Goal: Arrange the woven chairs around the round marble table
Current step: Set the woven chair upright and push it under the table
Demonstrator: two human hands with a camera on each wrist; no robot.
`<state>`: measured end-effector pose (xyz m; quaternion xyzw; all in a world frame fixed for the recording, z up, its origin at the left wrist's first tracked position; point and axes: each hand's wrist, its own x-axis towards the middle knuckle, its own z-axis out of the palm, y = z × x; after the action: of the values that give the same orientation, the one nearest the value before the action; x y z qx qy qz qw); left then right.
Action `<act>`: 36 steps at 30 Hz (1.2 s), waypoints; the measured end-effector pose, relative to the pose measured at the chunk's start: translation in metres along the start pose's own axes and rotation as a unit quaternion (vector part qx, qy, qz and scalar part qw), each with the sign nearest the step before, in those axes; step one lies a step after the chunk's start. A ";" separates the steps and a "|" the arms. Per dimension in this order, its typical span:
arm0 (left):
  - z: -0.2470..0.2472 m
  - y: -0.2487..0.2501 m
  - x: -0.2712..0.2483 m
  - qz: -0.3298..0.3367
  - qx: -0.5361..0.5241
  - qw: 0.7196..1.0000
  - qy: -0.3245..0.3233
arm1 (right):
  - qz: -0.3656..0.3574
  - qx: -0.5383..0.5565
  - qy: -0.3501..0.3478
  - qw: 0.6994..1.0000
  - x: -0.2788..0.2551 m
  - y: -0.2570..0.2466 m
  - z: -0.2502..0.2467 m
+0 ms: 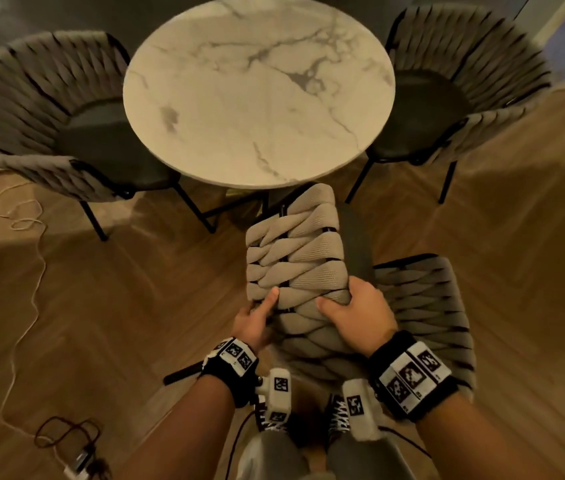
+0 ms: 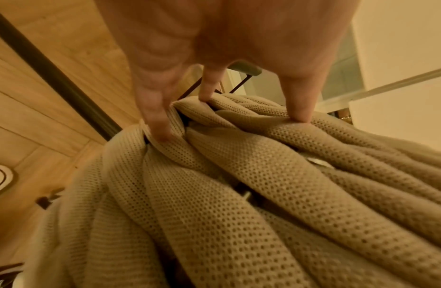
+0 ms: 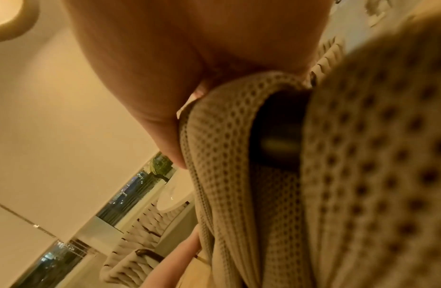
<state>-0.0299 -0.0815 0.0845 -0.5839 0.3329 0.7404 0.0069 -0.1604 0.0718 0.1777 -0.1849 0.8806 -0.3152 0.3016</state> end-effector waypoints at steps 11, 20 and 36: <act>-0.003 -0.021 -0.003 -0.090 0.073 0.987 -0.112 | 0.039 -0.144 -0.092 0.984 -0.005 -0.014 0.045; -0.083 -0.018 -0.008 -0.096 0.014 0.995 0.003 | 0.037 0.124 -0.206 0.970 0.001 -0.008 0.123; -0.187 0.009 0.029 -0.011 0.112 0.982 0.150 | 0.216 0.046 0.117 0.968 -0.029 0.127 0.068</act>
<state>0.1184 -0.1927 0.0456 -0.6877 0.4049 0.6019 0.0301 -0.1114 0.1497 0.0626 0.0616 0.9134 -0.3024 0.2656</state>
